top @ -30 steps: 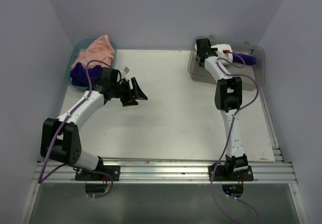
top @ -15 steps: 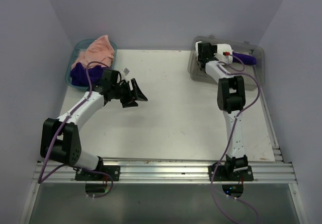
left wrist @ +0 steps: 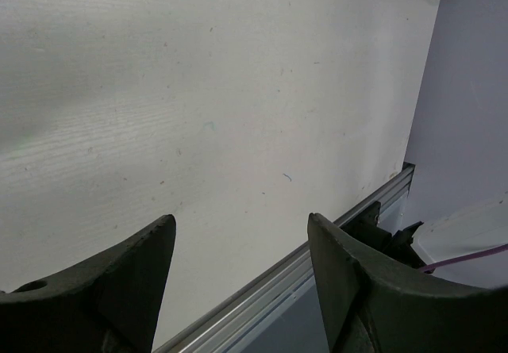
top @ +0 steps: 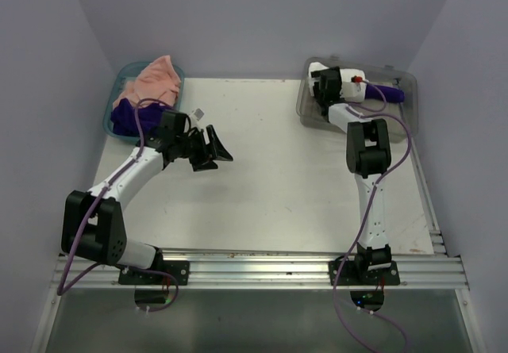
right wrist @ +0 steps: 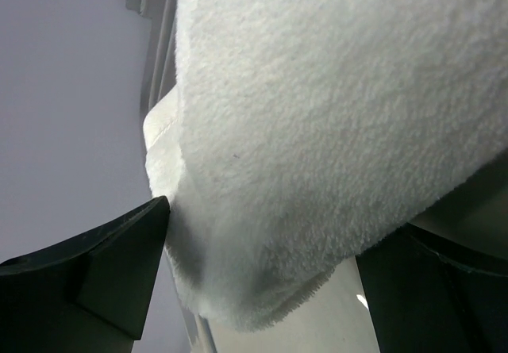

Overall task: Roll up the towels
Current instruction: Place the rolled towel into the container

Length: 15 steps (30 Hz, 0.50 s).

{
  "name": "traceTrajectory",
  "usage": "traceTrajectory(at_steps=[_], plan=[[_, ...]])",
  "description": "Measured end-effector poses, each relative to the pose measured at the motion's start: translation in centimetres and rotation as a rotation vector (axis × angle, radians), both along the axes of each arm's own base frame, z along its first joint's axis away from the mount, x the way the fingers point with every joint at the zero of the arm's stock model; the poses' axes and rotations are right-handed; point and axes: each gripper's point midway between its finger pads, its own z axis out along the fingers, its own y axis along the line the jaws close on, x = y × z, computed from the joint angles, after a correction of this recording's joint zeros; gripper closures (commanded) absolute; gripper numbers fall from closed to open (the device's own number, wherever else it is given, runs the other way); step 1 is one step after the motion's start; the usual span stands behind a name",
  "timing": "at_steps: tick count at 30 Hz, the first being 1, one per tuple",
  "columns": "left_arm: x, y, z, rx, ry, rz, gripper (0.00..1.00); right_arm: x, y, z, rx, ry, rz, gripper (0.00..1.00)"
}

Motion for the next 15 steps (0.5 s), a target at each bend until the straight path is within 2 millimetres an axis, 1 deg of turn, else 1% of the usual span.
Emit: traceTrajectory(at_steps=[6, 11, 15], plan=[[-0.2, 0.0, 0.2, -0.005, -0.003, 0.004, 0.28, 0.6, 0.6, 1.1, -0.029, -0.048, 0.086, 0.02], [-0.5, 0.1, 0.4, -0.009, -0.007, 0.007, 0.28, 0.7, 0.9, 1.5, -0.042, -0.044, 0.121, 0.02], [-0.5, 0.1, 0.4, -0.010, -0.007, 0.009, 0.28, 1.1, 0.9, 2.5, -0.035, -0.061, 0.138, 0.02]])
